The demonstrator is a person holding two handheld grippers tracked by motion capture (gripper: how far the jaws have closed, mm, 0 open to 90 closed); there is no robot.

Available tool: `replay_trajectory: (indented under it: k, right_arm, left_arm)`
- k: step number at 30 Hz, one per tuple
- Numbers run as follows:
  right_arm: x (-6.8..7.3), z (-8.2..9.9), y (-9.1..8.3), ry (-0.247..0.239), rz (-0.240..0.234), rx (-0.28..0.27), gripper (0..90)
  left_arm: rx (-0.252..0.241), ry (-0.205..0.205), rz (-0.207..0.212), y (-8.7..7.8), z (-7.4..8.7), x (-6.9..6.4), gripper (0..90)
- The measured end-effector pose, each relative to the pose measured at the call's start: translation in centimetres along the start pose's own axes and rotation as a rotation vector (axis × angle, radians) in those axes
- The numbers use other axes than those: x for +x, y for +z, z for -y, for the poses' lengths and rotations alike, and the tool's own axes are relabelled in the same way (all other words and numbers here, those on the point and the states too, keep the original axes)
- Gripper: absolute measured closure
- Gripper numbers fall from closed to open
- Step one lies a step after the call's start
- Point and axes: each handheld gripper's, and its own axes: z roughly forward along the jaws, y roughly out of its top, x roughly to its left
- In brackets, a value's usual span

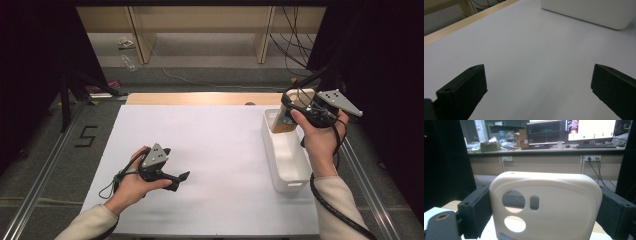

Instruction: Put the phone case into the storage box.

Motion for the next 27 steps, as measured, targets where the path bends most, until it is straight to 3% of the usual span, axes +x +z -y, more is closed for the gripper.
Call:
replay_trajectory:
  k: [27]
  right_arm:
    - [-0.2,-0.5,2.2,-0.018,0.028,0.050,12.2]
  left_arm:
    - [0.000,-0.001,0.003,0.1,0.0,0.0,0.0]
